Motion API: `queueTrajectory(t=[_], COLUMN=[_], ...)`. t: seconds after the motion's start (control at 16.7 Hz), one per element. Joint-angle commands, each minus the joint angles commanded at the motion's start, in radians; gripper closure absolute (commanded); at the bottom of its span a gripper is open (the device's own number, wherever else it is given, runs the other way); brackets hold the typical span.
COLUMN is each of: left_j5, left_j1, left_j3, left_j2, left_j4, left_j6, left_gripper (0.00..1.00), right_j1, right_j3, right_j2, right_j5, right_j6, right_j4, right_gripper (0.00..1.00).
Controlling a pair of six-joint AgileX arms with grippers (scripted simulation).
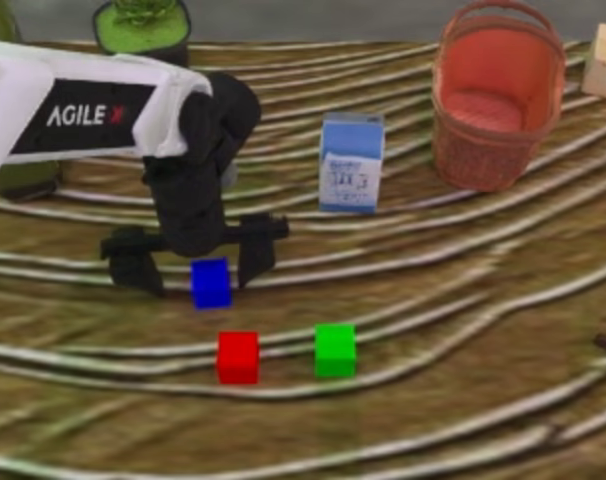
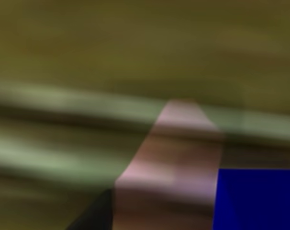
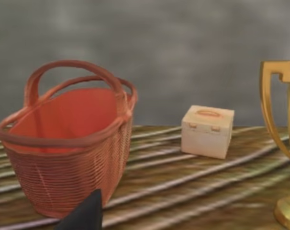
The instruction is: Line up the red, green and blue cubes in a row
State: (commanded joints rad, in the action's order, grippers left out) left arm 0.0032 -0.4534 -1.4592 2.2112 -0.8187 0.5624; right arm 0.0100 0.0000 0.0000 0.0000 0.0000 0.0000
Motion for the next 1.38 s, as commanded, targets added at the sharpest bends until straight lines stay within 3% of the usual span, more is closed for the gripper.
queueTrajectory(t=[0.36,1.02,1.38], left_j5=[0.000,-0.015,-0.016], left_j1=[0.000,0.002,0.016], left_j3=[0.000,-0.021,-0.143], left_j2=[0.000,-0.048,-0.121], left_j4=[0.000,-0.043,-0.247], left_j6=[0.000,-0.012,-0.011], left_gripper=[0.98,1.00,1.00], right_j1=[0.000,0.000,0.000], right_j3=[0.000,0.000,0.000], right_j2=[0.000,0.000,0.000], right_j5=[0.000,0.000,0.000], right_j6=[0.000,0.000,0.000], right_j4=[0.000,0.000,0.000], right_gripper=[0.00,0.00,0.00])
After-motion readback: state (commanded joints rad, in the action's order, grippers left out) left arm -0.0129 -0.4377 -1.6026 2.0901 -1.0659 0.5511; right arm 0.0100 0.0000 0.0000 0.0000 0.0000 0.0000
